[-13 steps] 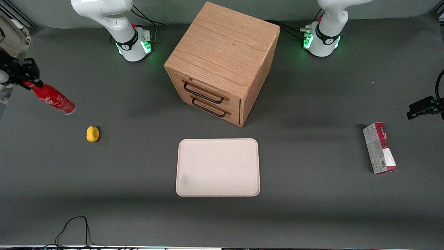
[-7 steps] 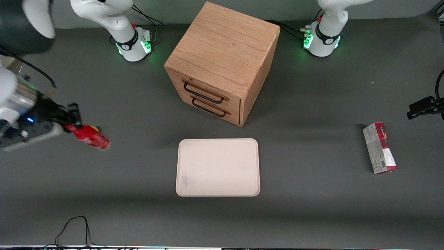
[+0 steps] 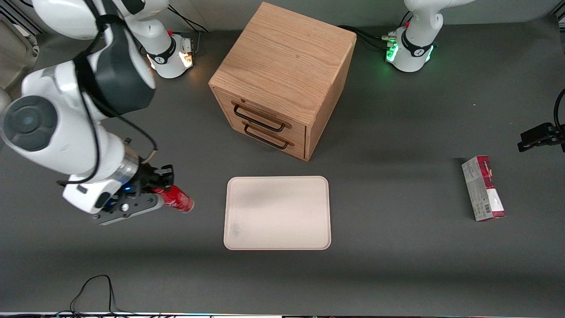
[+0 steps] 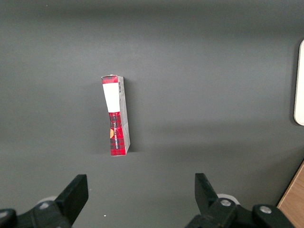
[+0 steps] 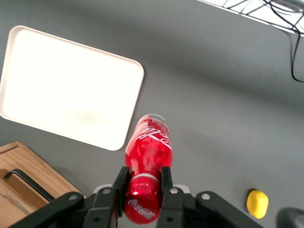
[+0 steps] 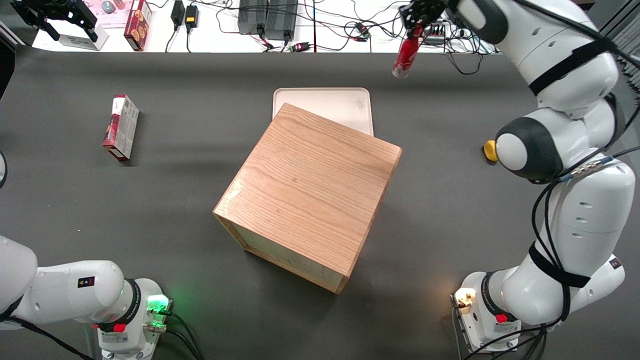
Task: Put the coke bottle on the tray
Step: 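Carry the upright bottle over the white tray's corner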
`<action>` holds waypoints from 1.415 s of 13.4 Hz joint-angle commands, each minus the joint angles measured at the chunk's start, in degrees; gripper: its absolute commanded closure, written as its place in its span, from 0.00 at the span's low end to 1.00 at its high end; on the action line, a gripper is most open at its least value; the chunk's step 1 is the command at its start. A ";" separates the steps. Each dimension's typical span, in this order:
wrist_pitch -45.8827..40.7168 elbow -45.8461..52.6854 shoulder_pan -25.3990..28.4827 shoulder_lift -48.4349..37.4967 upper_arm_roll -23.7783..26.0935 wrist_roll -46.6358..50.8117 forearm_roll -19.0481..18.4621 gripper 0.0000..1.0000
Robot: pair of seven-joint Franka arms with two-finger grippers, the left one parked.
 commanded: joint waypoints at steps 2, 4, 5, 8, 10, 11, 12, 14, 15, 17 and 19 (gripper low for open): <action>1.13 3.50 5.18 2.06 0.44 10.07 -1.65 1.00; 2.62 3.50 6.07 2.85 0.53 11.67 -1.56 1.00; 3.68 3.41 6.07 3.37 0.62 11.67 -1.47 1.00; 7.10 3.32 5.90 6.26 1.49 11.58 -1.47 1.00; 9.04 3.23 5.81 8.81 1.50 11.32 -1.38 1.00; 9.83 3.23 5.63 10.13 1.50 11.15 -1.38 1.00; 10.62 3.23 5.54 11.27 1.50 11.14 -1.38 1.00; 11.41 3.14 5.46 13.47 1.76 11.06 -1.03 1.00; 11.94 3.06 5.28 14.53 2.45 11.06 -1.03 1.00; 13.08 2.97 5.19 16.46 2.72 11.06 -1.03 1.00; 14.31 2.79 5.19 17.35 2.73 11.06 -0.94 1.00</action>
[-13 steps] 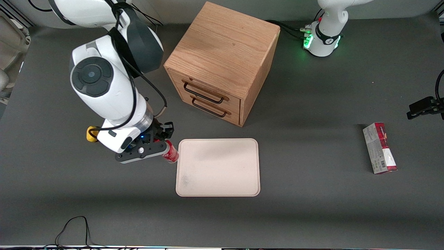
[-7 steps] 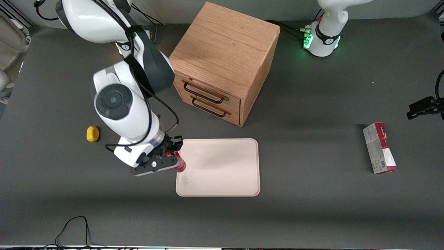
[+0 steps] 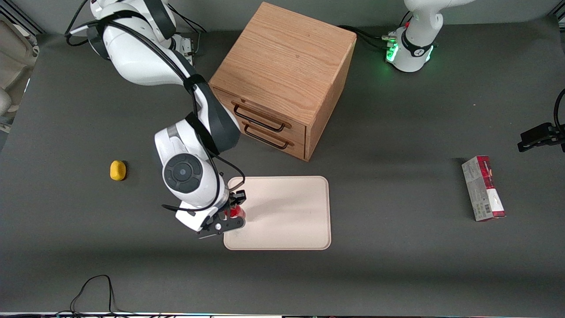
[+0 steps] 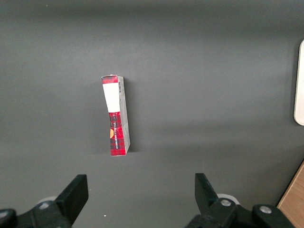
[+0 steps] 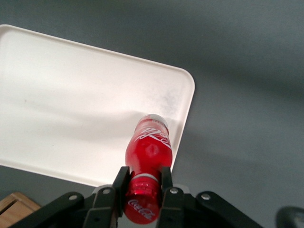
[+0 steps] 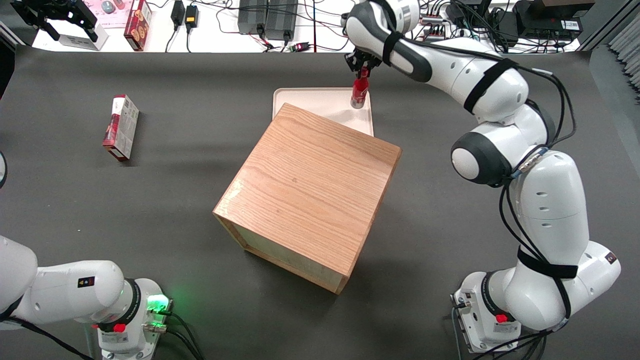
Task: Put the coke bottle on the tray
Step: 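Lower the bottle onto the tray and open the right gripper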
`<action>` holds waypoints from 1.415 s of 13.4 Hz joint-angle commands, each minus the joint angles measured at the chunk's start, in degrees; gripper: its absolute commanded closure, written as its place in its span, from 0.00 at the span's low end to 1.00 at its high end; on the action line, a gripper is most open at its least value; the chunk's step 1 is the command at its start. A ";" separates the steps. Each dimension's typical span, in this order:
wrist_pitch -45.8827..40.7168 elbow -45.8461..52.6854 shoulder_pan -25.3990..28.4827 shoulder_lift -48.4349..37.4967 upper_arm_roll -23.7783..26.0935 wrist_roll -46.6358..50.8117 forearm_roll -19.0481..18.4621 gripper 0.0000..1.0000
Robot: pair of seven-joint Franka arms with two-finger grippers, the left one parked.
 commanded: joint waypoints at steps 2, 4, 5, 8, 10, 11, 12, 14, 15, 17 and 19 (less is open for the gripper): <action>2.14 2.13 -1.52 1.98 1.14 0.62 -0.27 1.00; 3.55 2.04 -1.79 2.68 1.14 0.62 -0.27 1.00; 4.08 2.04 -1.88 2.86 1.14 0.62 -0.27 1.00; 4.70 2.04 -1.88 3.74 1.14 0.62 -0.27 1.00; 4.70 1.87 -1.88 3.74 1.23 0.53 -0.27 1.00; 4.70 1.86 -1.88 3.92 1.23 0.53 -0.27 1.00; 4.70 1.86 -1.88 4.26 1.23 0.53 -0.27 1.00; 4.70 1.86 -1.88 4.27 1.14 0.88 -0.27 1.00; 4.70 1.78 -1.88 4.27 1.14 1.23 -0.27 0.26; 4.70 1.78 -1.79 4.09 1.05 1.41 -0.36 0.00; 4.26 1.78 -1.79 3.39 1.05 1.32 -0.36 0.00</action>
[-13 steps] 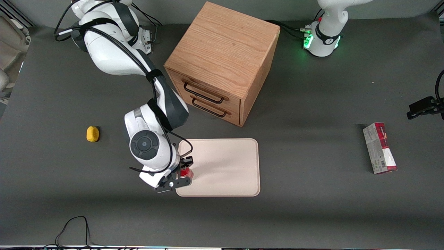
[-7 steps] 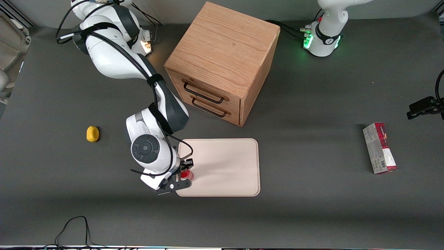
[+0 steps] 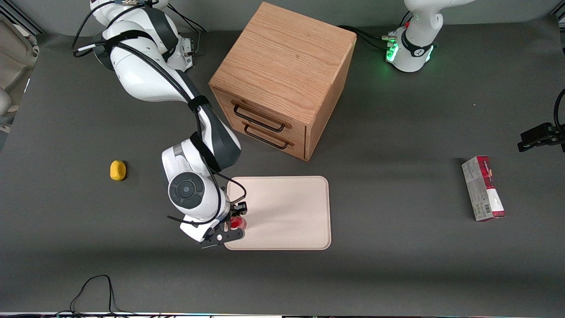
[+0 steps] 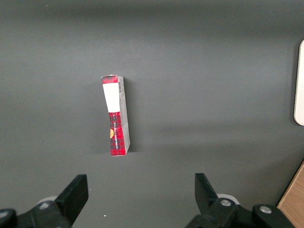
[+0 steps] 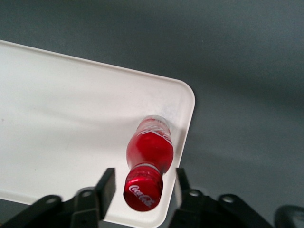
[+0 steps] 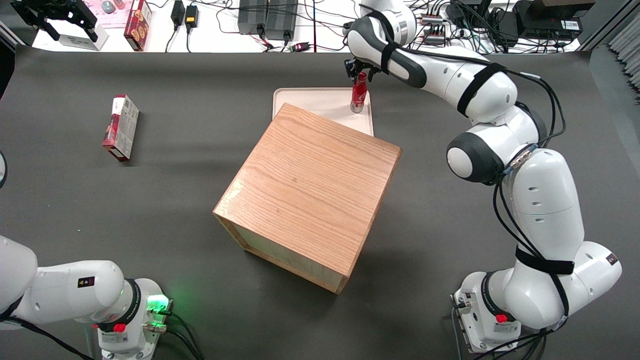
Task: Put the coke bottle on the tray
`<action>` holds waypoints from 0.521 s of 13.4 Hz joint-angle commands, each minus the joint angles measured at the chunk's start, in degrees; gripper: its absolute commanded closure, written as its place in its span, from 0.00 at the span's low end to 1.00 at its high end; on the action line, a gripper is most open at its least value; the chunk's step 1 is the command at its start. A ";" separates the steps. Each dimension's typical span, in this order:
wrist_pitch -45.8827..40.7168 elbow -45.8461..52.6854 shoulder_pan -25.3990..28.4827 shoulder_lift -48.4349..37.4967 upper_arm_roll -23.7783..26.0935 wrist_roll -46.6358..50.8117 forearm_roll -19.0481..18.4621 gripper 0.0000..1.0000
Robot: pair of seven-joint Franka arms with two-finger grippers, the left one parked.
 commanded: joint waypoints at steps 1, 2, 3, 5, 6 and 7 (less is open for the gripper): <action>-1.49 1.30 0.01 -1.08 0.33 1.28 -0.45 0.00; -3.24 1.30 0.10 -2.22 0.24 1.37 -0.54 0.00; -5.43 1.30 0.10 -3.71 0.24 1.28 -0.54 0.00; -10.52 1.30 0.19 -7.49 0.24 1.28 -0.71 0.00; -12.90 1.30 0.36 -9.42 0.15 1.37 -0.80 0.00; -15.27 1.30 0.28 -11.18 0.15 1.19 -0.80 0.00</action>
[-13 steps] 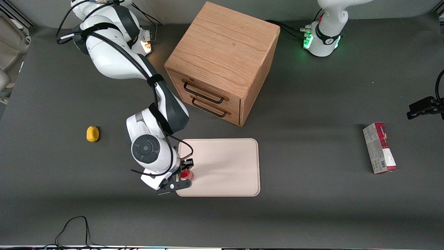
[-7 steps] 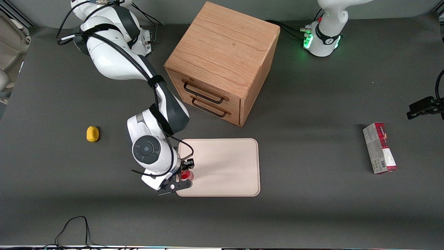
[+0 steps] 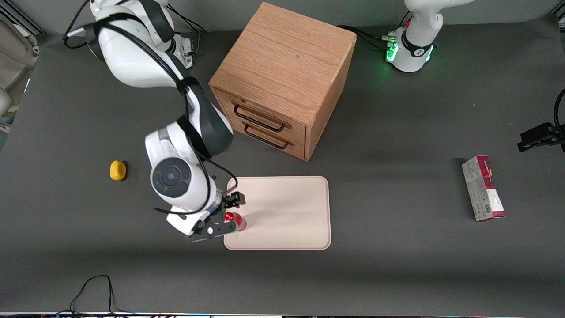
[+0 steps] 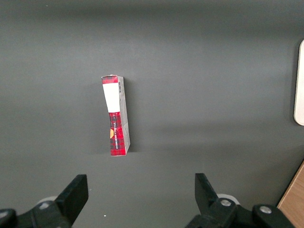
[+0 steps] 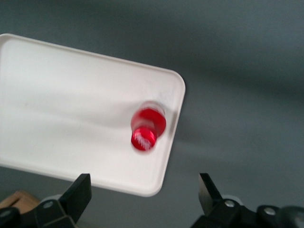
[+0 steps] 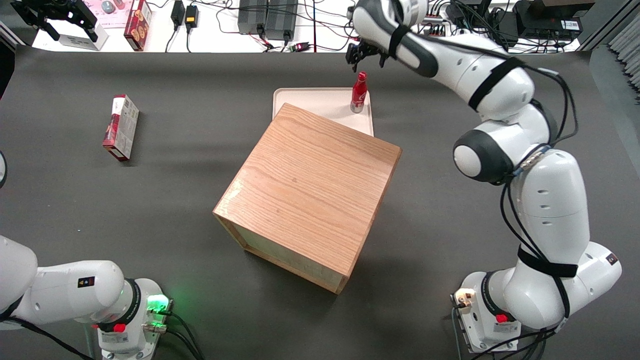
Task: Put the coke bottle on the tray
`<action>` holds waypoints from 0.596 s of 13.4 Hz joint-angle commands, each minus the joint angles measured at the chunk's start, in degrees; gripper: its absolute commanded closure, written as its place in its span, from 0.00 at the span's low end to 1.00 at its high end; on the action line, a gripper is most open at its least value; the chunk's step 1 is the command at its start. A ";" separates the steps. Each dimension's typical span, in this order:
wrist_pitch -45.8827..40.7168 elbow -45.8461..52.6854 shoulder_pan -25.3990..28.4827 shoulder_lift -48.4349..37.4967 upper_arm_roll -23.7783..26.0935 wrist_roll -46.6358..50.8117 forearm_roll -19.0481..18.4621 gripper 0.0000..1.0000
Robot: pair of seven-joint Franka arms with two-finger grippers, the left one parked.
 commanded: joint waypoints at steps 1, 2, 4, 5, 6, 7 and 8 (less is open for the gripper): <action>-6.33 -1.20 0.01 -6.29 0.06 1.19 -0.88 0.00; -8.44 -1.20 0.00 -8.31 -0.02 1.19 -1.06 0.00; -13.88 -1.29 -0.08 -12.44 -0.72 0.75 -1.15 0.00; -16.52 -1.55 -0.17 -14.64 -0.99 0.58 -1.15 0.00; -17.24 -3.47 -0.17 -17.53 -1.86 0.40 -1.23 0.00; -17.16 -7.14 -0.43 -21.39 -2.48 0.31 -1.23 0.00; -16.55 -12.31 -1.74 -25.78 -2.48 0.31 -1.15 0.00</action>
